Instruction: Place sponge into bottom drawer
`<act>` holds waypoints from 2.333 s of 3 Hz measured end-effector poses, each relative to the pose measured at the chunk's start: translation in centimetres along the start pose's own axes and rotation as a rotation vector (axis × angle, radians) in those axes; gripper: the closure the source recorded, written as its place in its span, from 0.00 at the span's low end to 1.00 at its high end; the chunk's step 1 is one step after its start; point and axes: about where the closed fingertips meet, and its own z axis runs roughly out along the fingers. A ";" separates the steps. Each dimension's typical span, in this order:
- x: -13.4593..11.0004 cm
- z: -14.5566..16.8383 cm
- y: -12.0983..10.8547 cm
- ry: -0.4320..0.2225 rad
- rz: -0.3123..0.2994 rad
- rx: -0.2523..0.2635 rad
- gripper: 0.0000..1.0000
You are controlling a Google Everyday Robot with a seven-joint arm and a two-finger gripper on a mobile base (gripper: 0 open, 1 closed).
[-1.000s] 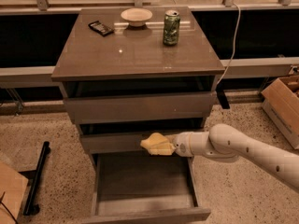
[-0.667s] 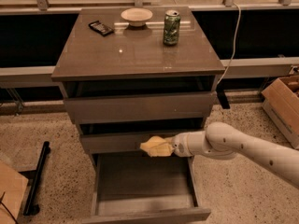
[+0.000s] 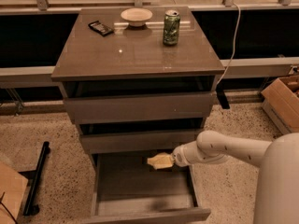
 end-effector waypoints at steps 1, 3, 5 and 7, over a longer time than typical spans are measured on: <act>0.0 0.2 0.0 0.004 -0.002 -0.001 1.00; 2.5 5.0 -0.8 0.027 0.002 -0.003 1.00; 5.0 10.8 -2.3 0.060 0.043 -0.015 1.00; 8.4 15.1 -3.9 0.100 0.108 0.006 1.00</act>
Offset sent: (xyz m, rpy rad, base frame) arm -0.0069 0.0143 -0.0616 -0.0306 0.0325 0.0078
